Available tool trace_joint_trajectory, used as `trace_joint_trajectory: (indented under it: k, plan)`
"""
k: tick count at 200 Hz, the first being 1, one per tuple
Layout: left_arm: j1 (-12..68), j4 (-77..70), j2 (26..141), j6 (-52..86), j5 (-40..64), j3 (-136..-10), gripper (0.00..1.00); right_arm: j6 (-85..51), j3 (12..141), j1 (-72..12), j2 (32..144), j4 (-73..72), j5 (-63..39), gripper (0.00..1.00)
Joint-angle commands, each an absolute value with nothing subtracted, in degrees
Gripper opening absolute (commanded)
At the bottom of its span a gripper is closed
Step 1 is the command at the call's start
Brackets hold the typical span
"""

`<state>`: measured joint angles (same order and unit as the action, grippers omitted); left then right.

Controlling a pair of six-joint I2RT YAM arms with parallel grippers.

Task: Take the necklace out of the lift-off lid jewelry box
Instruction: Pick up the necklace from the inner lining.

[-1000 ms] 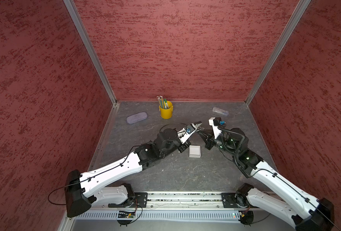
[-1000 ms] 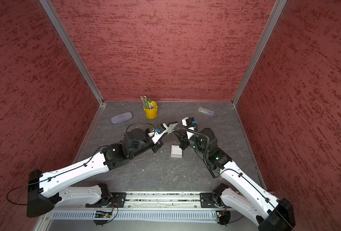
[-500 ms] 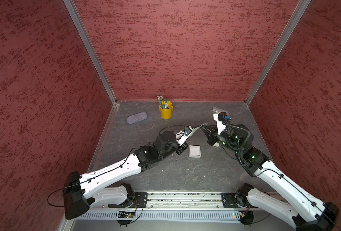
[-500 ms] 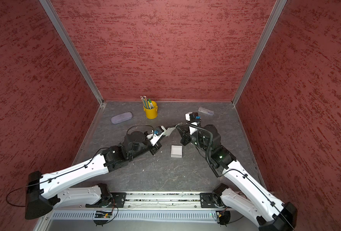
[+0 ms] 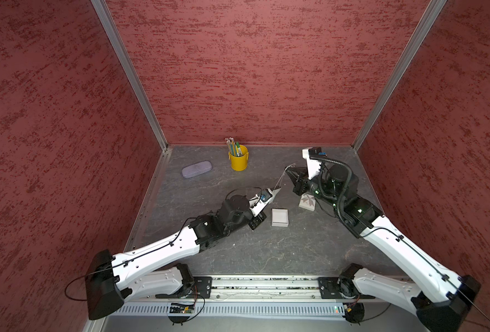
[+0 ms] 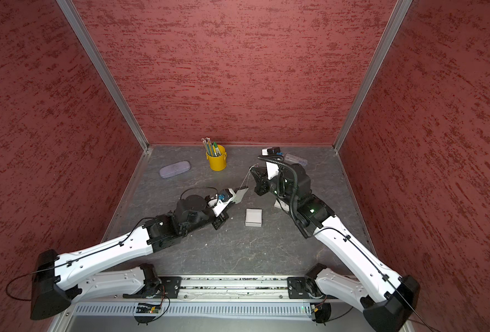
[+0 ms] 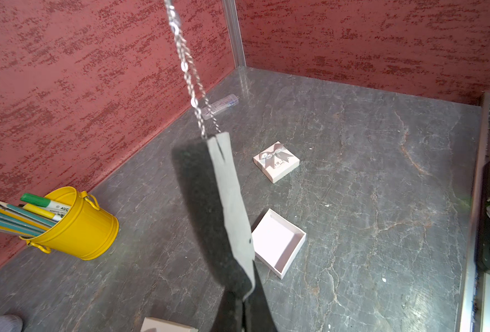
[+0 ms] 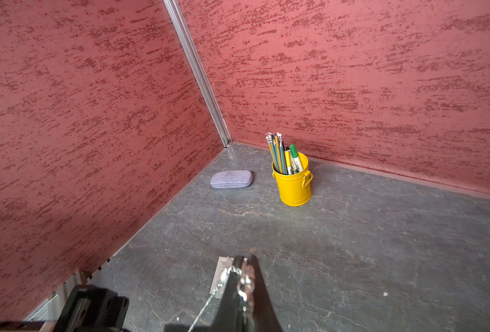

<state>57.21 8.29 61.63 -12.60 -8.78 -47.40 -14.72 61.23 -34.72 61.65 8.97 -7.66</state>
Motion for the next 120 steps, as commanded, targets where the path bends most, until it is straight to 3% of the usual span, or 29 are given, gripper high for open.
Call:
trace_joint_trajectory:
  k: [1,120]
  plan:
    - [57.1,6.6,59.3,-11.7,-5.7,-45.9,0.0,-16.1,65.1,-34.8,64.6,12.5,-2.9,0.0]
    - [57.2,8.6,45.8,-8.0,-5.8,-38.3,0.0,-19.3,73.4,-33.1,80.8,19.0,-0.9,0.0]
